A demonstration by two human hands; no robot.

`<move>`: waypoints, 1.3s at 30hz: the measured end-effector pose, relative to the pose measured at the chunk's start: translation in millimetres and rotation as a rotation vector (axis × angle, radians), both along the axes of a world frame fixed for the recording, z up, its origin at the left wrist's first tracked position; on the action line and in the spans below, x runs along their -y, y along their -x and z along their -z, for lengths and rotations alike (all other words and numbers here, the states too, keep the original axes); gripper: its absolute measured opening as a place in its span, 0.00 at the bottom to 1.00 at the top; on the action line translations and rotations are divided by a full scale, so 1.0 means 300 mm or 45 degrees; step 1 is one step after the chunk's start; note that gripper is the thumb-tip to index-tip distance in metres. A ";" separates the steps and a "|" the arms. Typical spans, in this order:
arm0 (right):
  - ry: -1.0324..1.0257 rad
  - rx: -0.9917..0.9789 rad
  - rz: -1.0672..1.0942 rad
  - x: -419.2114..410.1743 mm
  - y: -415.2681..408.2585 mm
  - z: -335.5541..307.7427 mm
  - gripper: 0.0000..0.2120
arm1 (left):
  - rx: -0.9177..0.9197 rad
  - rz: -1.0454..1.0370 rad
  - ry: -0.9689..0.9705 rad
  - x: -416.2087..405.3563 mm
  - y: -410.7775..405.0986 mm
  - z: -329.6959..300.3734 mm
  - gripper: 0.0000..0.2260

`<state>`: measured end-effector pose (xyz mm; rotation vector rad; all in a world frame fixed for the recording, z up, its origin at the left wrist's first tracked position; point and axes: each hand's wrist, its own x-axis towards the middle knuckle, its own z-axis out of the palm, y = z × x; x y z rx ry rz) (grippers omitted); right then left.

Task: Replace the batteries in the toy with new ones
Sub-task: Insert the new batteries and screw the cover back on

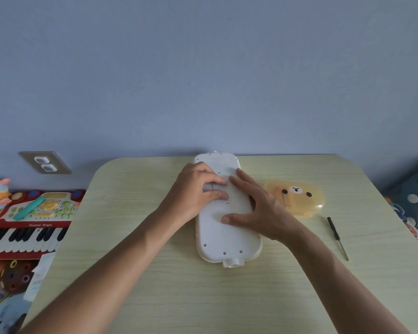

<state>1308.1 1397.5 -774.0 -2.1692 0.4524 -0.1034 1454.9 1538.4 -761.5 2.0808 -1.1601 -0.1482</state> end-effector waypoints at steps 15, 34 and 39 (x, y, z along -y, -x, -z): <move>-0.018 -0.027 0.003 -0.020 0.003 -0.016 0.47 | 0.334 -0.058 0.007 -0.028 0.050 0.031 0.13; 0.094 0.101 0.940 0.226 0.354 -0.166 0.07 | 0.355 -0.191 -0.306 0.069 0.104 -0.073 0.07; 0.300 -0.268 1.008 0.215 0.439 -0.094 0.16 | 0.164 0.080 -0.168 0.169 0.196 -0.077 0.21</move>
